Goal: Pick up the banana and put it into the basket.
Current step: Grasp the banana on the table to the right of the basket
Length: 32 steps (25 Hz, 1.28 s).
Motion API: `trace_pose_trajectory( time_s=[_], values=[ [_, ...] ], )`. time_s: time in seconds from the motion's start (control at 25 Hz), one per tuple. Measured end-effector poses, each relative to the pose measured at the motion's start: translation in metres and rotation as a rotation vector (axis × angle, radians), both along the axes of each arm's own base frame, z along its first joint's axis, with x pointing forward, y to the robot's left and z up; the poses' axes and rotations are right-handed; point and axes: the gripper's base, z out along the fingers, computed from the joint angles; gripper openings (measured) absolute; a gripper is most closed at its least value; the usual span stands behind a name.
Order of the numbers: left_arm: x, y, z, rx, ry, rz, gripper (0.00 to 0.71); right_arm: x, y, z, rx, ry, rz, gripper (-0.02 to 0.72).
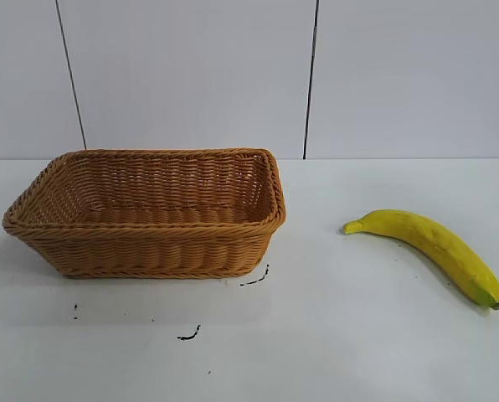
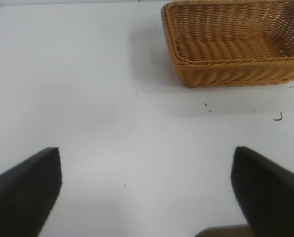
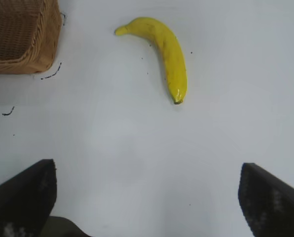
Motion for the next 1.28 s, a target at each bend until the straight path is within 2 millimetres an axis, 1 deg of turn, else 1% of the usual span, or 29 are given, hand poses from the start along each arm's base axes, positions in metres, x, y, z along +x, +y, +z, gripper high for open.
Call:
trace_pose_trajectory(
  time_s=[0.12, 0.24, 0.48, 0.6, 0.76, 0.84, 0.96, 1.16, 1.28],
  values=[
    [0.000, 0.000, 0.000, 0.000, 0.000, 0.000, 0.693, 0.034, 0.001, -0.008, -0.019, 0.070, 0.042, 0.690],
    [0.000, 0.000, 0.000, 0.000, 0.000, 0.000, 0.693, 0.065, 0.002, -0.014, -0.050, 0.102, 0.108, 0.690],
    [0.000, 0.000, 0.000, 0.000, 0.000, 0.000, 0.693, 0.121, 0.004, -0.025, -0.090, 0.112, 0.206, 0.690],
    [0.000, 0.000, 0.000, 0.000, 0.000, 0.000, 0.693, 0.143, 0.007, -0.033, -0.086, 0.110, 0.248, 0.690],
    [0.000, 0.000, 0.000, 0.000, 0.000, 0.000, 0.693, 0.166, 0.009, -0.051, -0.082, 0.077, 0.272, 0.690],
    [0.000, 0.000, 0.000, 0.000, 0.000, 0.000, 0.693, 0.176, 0.010, -0.065, -0.081, 0.082, 0.274, 0.690],
    [0.000, 0.000, 0.000, 0.000, 0.000, 0.000, 0.693, 0.189, 0.010, -0.093, -0.074, 0.133, 0.273, 0.690],
    [0.000, 0.000, 0.000, 0.000, 0.000, 0.000, 0.693, 0.203, 0.011, -0.140, -0.064, 0.229, 0.273, 0.690],
    [0.000, 0.000, 0.000, 0.000, 0.000, 0.000, 0.693, 0.210, 0.011, -0.166, -0.063, 0.257, 0.269, 0.690]
  ],
)
